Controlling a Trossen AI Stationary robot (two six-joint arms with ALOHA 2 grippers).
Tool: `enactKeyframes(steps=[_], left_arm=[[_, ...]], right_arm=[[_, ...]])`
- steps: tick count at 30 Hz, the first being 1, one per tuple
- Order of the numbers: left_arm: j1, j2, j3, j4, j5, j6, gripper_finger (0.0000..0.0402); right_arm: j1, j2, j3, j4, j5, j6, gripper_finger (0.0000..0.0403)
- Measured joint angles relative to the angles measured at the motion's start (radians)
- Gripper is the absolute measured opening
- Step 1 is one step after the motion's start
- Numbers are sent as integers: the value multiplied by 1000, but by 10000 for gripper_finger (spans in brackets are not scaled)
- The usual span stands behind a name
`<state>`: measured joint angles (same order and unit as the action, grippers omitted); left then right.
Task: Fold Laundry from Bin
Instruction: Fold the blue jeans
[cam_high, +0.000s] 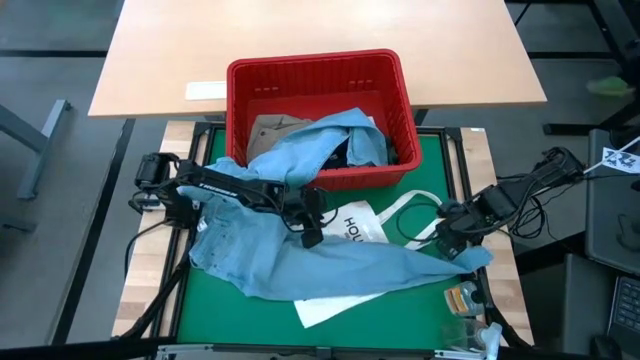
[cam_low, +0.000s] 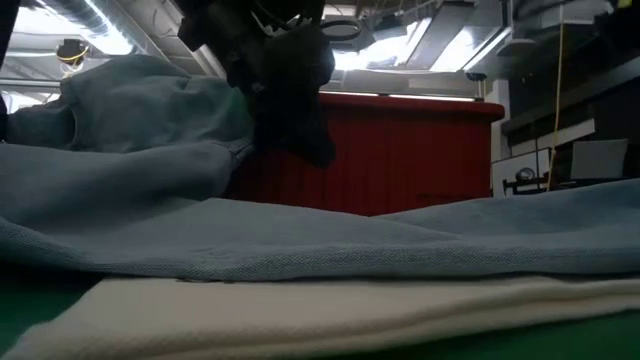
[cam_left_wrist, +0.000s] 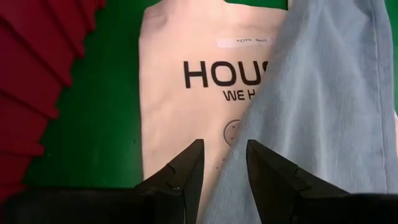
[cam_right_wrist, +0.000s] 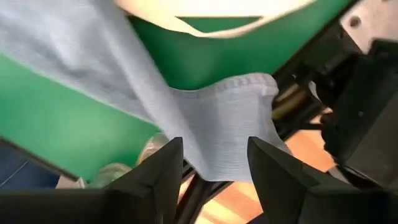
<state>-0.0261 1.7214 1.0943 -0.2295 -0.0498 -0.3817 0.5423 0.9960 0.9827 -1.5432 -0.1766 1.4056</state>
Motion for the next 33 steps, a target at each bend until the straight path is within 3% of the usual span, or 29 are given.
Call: enactKeyframes(steps=[13,33], left_arm=[[2,0,1,6,-26,-26,115],[-2,0,1,6,-27,-30,115]], right_arm=[[154,-28,-201,10,-124,5,181],[158,-30,-245,99,-77,43,181]])
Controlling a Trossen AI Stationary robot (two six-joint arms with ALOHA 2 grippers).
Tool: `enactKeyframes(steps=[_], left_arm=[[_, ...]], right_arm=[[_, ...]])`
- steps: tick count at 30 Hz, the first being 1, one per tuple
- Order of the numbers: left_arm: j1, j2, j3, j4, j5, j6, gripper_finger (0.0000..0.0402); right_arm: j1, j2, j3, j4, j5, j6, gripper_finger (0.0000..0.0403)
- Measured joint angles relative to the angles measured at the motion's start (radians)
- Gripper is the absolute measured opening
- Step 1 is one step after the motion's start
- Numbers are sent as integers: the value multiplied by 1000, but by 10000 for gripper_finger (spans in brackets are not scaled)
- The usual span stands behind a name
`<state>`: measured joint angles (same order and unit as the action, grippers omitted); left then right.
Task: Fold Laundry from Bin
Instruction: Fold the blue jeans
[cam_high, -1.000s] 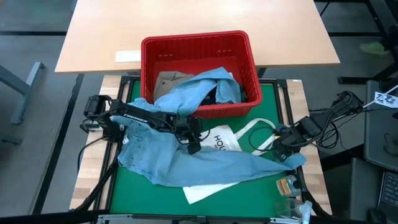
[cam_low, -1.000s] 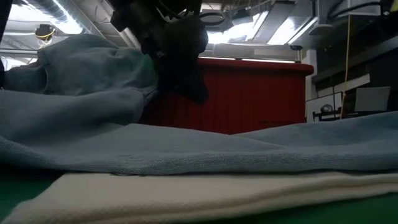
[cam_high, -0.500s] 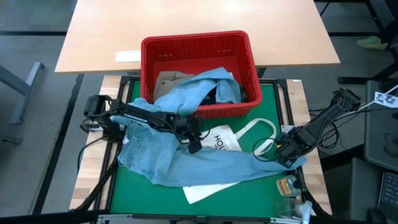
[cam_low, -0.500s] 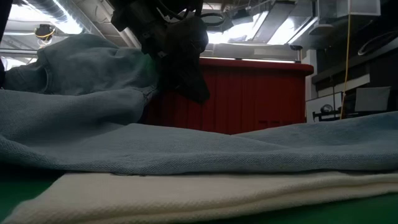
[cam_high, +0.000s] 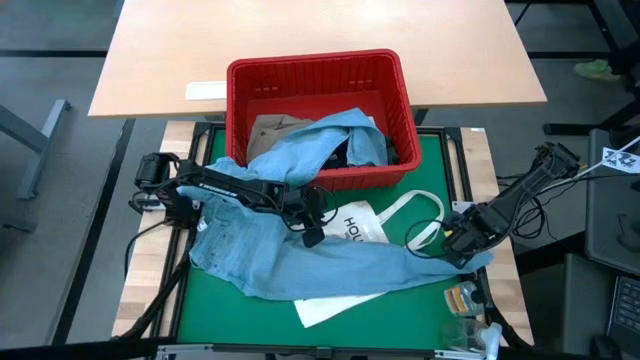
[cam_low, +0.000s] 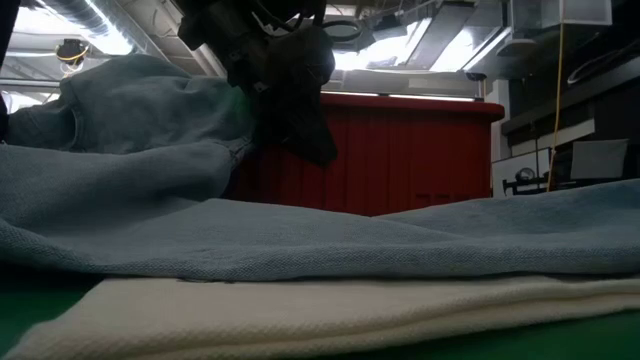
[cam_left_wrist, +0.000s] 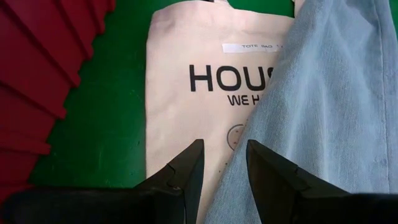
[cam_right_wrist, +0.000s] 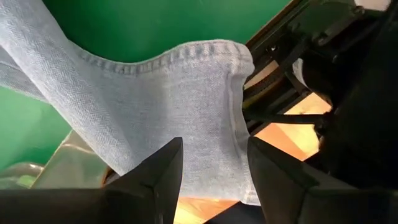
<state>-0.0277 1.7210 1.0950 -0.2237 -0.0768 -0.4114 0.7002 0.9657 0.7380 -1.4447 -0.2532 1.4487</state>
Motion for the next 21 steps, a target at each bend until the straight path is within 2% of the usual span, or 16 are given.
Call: enactKeyframes(steps=[10,21], left_arm=[[-6,0,0,-1,0,0,115],[-21,-1,0,-2,-1,2,115]], right_arm=[[1,42,-1,4,25,22,181],[1,155,-1,20,-16,-15,181]])
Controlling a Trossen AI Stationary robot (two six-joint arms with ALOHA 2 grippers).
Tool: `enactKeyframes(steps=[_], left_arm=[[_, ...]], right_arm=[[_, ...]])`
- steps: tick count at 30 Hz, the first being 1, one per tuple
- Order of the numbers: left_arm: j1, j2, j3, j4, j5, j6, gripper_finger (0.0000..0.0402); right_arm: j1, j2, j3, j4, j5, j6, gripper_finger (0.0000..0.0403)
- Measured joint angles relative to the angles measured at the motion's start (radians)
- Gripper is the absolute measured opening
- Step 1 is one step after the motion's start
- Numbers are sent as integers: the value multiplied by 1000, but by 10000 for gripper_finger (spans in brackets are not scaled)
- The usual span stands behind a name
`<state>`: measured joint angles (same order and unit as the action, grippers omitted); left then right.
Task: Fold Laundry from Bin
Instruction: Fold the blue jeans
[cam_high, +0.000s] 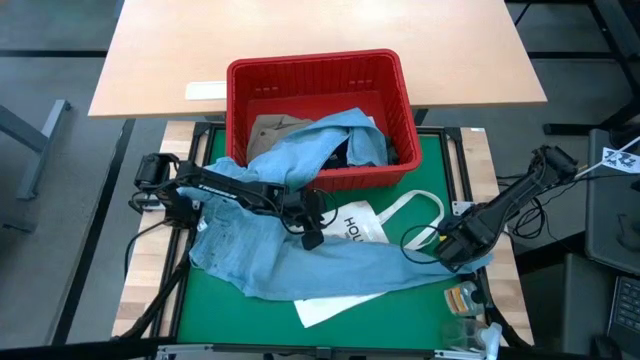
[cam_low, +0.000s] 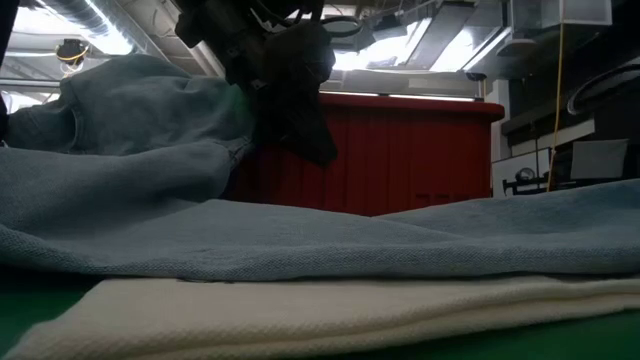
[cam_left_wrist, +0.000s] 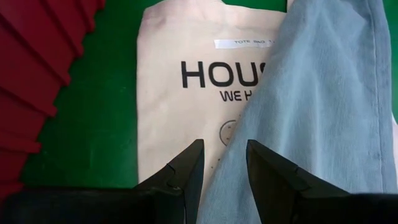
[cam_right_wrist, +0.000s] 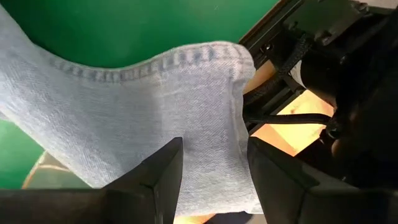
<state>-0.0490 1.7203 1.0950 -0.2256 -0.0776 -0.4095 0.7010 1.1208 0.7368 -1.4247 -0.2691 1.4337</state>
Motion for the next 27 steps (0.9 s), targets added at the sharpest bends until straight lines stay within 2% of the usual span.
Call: enactKeyframes(steps=[11,16,22,24,27], left_arm=[[0,0,0,0,0,0,115],[0,0,0,0,0,0,115],[0,0,0,2,0,1,115],[0,0,0,2,-1,1,115],[0,0,0,3,-10,1,115]], right_arm=[[0,96,-5,28,-4,-2,170],[0,109,-5,28,-5,-3,122],[-1,108,9,5,-9,-3,19],[-1,108,33,-24,10,-2,11],[-1,108,96,-106,62,24,23]])
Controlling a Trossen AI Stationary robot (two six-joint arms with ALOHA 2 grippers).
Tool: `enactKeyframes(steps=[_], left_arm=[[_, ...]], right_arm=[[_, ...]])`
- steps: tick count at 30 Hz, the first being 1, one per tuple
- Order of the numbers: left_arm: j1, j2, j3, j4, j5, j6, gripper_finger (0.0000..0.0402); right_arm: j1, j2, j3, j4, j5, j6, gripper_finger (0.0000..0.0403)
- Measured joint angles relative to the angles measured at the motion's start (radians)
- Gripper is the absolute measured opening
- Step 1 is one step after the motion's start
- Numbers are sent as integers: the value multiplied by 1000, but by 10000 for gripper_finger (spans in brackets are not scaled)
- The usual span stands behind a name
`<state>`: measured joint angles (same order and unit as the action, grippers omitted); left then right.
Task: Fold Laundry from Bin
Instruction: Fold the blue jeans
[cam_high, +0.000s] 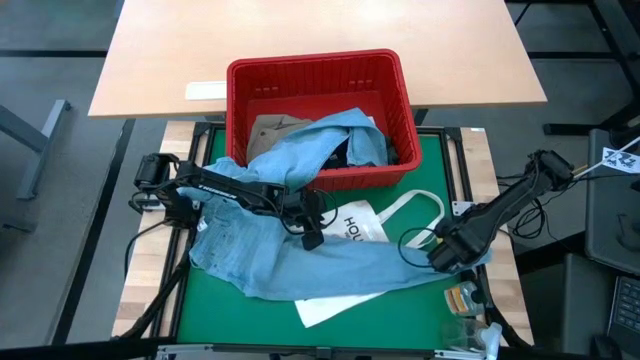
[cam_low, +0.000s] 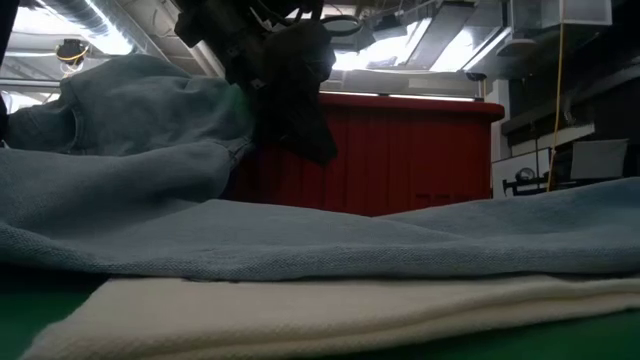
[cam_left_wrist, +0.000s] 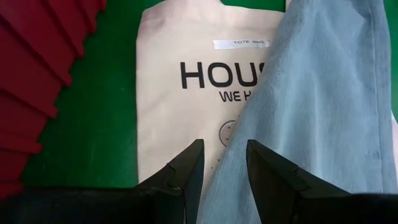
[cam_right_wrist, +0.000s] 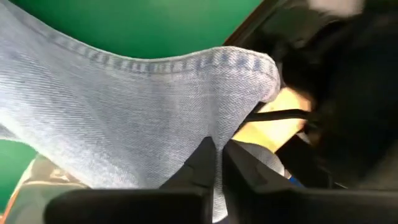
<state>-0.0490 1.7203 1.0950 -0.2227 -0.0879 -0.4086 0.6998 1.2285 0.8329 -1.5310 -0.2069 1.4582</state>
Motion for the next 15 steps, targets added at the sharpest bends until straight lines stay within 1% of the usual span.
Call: enactKeyframes(steps=[2,5,9,15], left_arm=[[0,0,0,6,0,0,115],[0,0,0,21,-1,1,115],[0,0,0,40,0,3,115],[-6,0,1,78,10,31,115]], right_arm=[[0,0,49,-48,35,35,22],[0,-19,97,-33,109,114,7],[0,-23,152,-41,175,229,13],[0,-23,254,-41,271,265,5]])
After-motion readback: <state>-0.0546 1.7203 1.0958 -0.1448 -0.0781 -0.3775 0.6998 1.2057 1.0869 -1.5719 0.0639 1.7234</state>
